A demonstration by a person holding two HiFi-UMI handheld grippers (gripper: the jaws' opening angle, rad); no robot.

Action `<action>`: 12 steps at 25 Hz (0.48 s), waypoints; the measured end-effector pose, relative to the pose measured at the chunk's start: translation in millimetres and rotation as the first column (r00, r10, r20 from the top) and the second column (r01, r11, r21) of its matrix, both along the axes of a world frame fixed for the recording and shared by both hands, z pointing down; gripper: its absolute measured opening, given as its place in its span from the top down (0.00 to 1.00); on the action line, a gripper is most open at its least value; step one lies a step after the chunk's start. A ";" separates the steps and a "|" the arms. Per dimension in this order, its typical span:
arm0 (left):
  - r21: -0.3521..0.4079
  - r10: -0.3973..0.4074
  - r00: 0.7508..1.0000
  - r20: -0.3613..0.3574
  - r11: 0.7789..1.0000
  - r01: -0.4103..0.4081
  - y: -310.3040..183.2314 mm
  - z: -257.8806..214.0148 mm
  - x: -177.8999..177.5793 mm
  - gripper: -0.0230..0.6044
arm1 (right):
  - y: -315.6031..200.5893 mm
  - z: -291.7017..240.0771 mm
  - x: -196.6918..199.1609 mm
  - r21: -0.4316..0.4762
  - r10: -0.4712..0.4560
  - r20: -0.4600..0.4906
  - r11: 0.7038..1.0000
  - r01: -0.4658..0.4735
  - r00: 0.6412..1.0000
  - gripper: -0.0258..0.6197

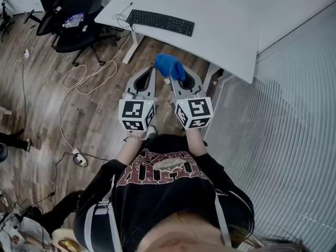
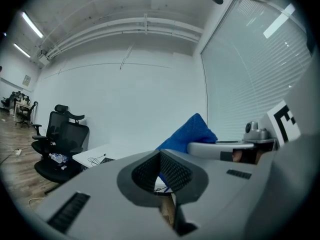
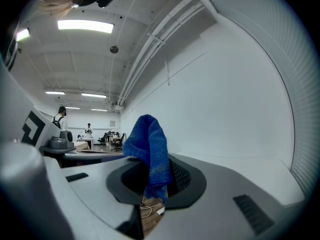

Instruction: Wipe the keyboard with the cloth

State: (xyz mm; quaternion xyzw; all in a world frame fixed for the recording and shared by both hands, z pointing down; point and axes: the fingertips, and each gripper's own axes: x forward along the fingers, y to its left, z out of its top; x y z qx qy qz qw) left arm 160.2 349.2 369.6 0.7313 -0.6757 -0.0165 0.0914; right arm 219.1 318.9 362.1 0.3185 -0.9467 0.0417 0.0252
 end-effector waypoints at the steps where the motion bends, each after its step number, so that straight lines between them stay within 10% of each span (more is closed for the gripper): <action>1: -0.002 0.002 1.000 0.003 1.000 -0.002 -2.2 0.2 -5.8 0.91 | -1.6 0.5 -5.4 -0.001 0.001 0.002 1.000 -0.001 1.000 0.86; 12: 0.008 0.006 1.000 0.004 1.000 -0.006 -29.4 -5.1 -45.6 0.91 | -26.0 -4.9 -49.5 0.009 0.007 0.010 1.000 -0.008 1.000 0.86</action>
